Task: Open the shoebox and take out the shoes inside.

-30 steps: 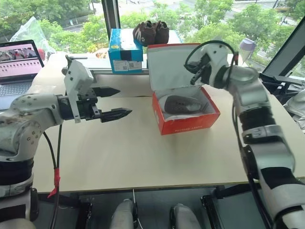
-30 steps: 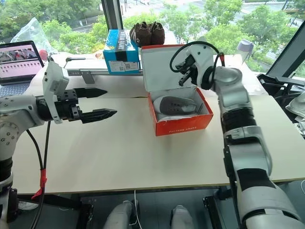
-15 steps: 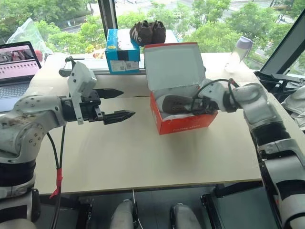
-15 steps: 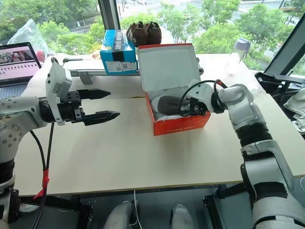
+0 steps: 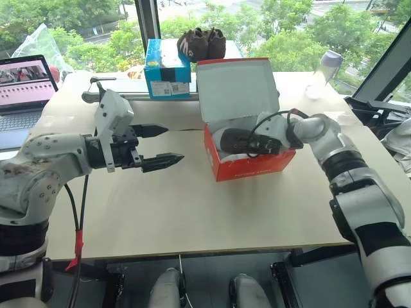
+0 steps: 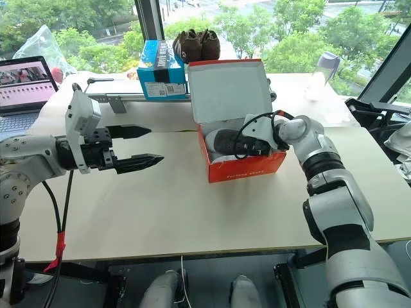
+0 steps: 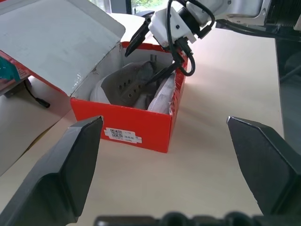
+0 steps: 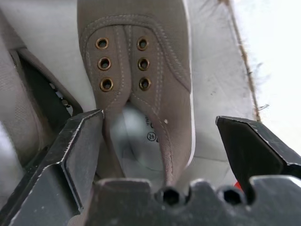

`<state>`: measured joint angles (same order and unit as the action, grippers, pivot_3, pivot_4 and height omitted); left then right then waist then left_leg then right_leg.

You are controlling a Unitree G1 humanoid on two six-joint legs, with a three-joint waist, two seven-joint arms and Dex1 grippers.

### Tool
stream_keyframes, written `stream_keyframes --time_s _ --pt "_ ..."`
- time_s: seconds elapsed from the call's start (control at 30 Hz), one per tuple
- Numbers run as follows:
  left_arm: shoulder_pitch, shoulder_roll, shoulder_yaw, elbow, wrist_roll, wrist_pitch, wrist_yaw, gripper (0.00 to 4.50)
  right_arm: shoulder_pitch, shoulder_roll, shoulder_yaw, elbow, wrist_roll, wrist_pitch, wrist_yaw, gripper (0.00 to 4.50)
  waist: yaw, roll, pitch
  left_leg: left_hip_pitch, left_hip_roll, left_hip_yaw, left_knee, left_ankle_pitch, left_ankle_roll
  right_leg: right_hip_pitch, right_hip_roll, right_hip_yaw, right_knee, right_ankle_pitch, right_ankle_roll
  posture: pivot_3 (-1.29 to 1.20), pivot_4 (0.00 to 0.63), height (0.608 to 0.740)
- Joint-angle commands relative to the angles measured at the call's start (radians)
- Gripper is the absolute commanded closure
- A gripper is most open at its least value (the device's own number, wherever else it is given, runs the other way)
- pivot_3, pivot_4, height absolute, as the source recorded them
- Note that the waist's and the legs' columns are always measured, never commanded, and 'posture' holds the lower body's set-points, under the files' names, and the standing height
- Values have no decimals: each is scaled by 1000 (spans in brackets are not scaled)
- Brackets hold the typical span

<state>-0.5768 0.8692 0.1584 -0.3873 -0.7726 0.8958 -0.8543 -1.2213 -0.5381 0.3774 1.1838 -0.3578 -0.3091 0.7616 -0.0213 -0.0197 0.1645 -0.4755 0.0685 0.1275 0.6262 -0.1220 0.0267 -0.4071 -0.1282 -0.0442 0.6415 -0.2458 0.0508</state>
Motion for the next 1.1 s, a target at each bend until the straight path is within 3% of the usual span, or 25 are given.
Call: stream_keyframes --time_s 0.03,0.1,0.23,0.57,0.73,0.87,1.07,1.1 --pt "-3 8 34 -40 -22 0 12 0 -13 7 0 78 -40 4 -85 10 1 0 0 0 0 0 0 0 0 0 0 0 0 0 0 0 150 740" --pt "-1 8 35 -43 -27 1 18 0 -16 12 -4 96 -45 10 -97 10 0 0 0 1 0 0 0 0 0 1 0 0 0 0 0 0 150 740" --pt "4 10 36 -48 -33 0 28 0 -18 19 -17 114 -36 25 -92 1082 0 0 0 3 0 -1 0 0 0 3 0 0 0 0 0 0 150 740" --pt "6 3 27 -52 -36 -5 41 0 -20 33 -47 110 -22 29 -55 4474 -6 0 0 3 0 0 0 0 0 2 0 0 0 0 0 0 150 740" --pt "5 1 22 -52 -34 -6 42 0 -30 29 -74 73 12 16 31 4474 -12 0 0 3 0 -1 -1 0 0 2 0 0 0 0 0 0 150 740" --pt "1 1 15 -49 -36 -5 33 0 -64 20 -173 -50 135 105 194 4474 -19 0 0 2 0 0 -1 0 0 2 0 0 0 0 0 0 150 740" --pt "-9 -16 -10 -37 -27 -14 21 0 -42 -32 -323 -437 324 531 314 4474 -18 2 1 0 0 -1 -1 1 1 -1 0 0 2 0 0 0 150 740" --pt "-15 -22 -23 -30 -20 -21 14 0 -48 -46 -379 -526 373 696 283 4474 -16 2 1 0 0 -1 -1 0 0 -1 0 0 2 0 0 0 150 740"
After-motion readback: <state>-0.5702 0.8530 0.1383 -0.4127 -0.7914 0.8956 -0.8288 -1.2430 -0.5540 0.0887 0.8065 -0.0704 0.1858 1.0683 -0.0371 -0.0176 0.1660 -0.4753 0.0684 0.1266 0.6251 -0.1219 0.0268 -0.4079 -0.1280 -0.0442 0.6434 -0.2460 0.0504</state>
